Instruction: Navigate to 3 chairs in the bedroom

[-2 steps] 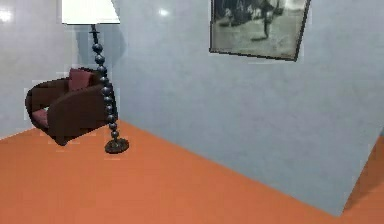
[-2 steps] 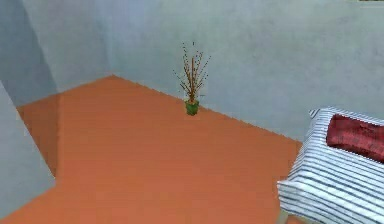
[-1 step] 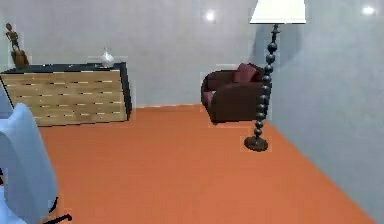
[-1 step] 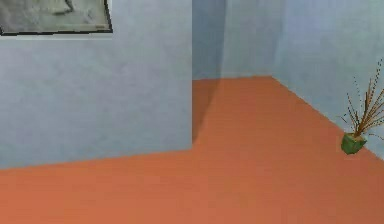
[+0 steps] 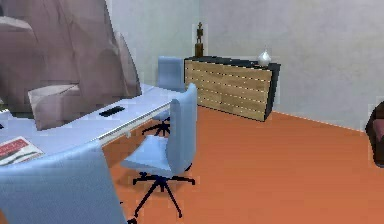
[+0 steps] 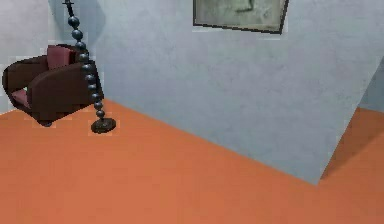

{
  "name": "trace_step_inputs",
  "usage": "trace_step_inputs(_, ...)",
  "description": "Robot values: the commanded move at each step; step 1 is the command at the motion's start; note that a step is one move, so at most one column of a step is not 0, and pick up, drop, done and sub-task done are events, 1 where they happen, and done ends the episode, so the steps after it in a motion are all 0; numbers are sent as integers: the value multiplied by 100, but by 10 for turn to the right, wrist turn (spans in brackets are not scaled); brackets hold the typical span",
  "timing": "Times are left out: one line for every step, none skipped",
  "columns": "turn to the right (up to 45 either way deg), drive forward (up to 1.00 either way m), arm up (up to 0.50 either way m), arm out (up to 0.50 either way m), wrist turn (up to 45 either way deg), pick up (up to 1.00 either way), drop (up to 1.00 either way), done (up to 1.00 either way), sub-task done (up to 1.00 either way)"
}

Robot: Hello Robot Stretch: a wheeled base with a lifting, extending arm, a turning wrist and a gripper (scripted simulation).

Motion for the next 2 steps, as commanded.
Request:
trace_step_inputs(0, 15, 0, 0, 0, 0, 0, 0, 0)
trace_step_inputs(-120, 0, 0, 0, 0, 0, 0, 0, 0)
